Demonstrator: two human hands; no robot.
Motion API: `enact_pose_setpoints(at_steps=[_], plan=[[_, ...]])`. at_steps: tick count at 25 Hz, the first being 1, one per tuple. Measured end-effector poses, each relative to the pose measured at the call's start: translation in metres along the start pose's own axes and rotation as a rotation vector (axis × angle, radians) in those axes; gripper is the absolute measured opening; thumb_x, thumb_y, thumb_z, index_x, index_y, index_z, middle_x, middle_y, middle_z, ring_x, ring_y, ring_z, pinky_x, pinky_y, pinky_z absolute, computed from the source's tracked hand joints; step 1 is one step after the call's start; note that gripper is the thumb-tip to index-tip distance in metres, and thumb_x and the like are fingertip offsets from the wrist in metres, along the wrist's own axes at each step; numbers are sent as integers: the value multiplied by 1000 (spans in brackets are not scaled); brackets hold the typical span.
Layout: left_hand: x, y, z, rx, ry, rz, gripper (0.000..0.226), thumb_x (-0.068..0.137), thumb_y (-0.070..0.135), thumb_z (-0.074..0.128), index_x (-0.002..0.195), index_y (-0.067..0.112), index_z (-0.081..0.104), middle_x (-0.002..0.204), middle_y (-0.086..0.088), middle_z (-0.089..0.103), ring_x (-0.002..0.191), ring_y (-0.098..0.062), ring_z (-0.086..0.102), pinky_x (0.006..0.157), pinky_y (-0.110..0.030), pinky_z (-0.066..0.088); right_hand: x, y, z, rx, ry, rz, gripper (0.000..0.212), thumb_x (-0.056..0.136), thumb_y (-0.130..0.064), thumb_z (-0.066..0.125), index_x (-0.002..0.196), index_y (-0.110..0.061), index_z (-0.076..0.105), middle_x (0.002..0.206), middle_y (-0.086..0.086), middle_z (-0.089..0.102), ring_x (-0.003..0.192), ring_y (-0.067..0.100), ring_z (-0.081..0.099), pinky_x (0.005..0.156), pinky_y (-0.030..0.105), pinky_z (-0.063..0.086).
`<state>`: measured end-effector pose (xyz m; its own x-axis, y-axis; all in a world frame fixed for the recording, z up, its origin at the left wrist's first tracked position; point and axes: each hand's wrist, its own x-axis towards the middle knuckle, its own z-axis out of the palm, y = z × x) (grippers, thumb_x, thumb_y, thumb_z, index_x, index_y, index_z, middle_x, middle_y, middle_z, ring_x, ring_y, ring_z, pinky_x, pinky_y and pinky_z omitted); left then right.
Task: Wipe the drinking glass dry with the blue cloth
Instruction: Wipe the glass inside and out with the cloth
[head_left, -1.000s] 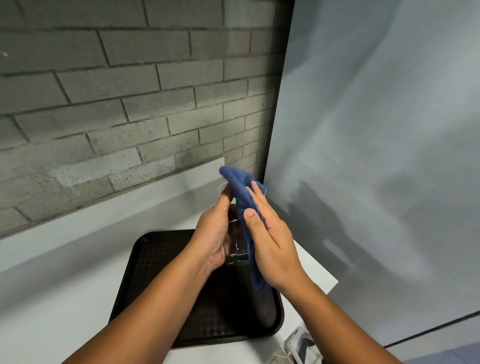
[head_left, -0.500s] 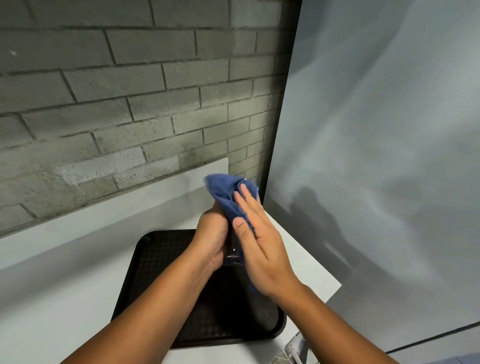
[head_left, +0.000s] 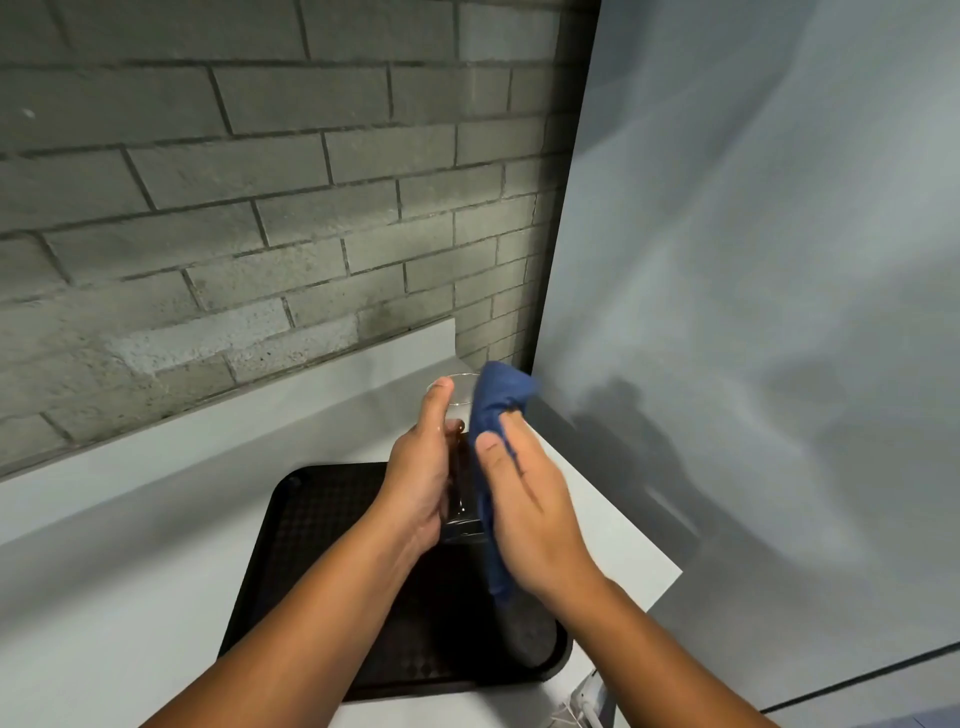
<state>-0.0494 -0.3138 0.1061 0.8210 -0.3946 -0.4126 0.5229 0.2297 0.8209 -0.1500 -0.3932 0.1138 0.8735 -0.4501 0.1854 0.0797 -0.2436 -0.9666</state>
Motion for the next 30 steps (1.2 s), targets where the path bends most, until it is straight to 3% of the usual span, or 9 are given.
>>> enact_pose_setpoints(at_steps=[2,4,7,13,16,19,22,26,30], plan=[[-2,2,1,-51,-27,6,59,105,60,63,82,12,88,90,-16,89,63,-21,83,58,-30,65,-6,3,2,-3,-32,-59,46,115,-25,49,161,-24,52,170,-9,50,158,-1,42,133,26,30],[-6,3,2,-15,-24,-13,56,102,65,65,90,12,75,69,-6,80,49,-16,72,46,-26,57,1,3,-1,285,32,112,39,117,-18,46,152,-20,62,154,2,69,145,13,63,129,42,42],[-10,2,-2,108,-32,-2,61,90,74,75,93,13,72,69,1,68,53,-11,64,50,-26,53,13,5,-2,502,112,338,34,116,-19,47,138,-14,71,134,15,80,126,30,77,119,53,53],[-12,1,-5,139,-140,52,72,64,66,98,103,7,86,99,-18,88,85,-32,87,78,-43,71,6,-1,-5,147,42,28,45,116,-24,48,161,-23,52,170,-5,52,159,7,45,133,29,33],[-10,0,-8,144,-111,91,52,66,71,95,72,21,85,77,-4,82,61,-15,80,55,-26,62,8,-4,-5,262,81,127,33,117,-18,47,142,-17,68,145,12,74,138,25,69,121,43,49],[-12,-3,-6,156,-118,69,45,83,67,81,91,25,93,99,-12,90,83,-23,88,63,-30,66,0,-2,-2,46,21,10,43,117,-20,48,160,-23,52,171,-8,47,160,5,42,133,30,32],[-14,-4,-6,160,-99,94,40,85,64,84,78,26,91,84,-10,88,71,-21,86,59,-29,64,11,2,-5,238,107,159,37,117,-20,46,149,-18,65,150,9,71,143,22,65,128,50,43],[-15,-4,-8,147,-91,92,45,82,66,84,84,22,92,89,-7,89,75,-21,86,60,-29,65,0,-1,4,91,44,32,45,115,-29,48,160,-31,52,169,-12,50,156,-2,44,132,27,33],[-17,-4,-9,111,-100,80,47,86,65,83,81,18,91,87,-8,88,69,-20,84,58,-30,65,15,6,-2,476,141,301,33,115,-26,48,131,-24,77,128,7,84,126,28,77,113,48,57]])
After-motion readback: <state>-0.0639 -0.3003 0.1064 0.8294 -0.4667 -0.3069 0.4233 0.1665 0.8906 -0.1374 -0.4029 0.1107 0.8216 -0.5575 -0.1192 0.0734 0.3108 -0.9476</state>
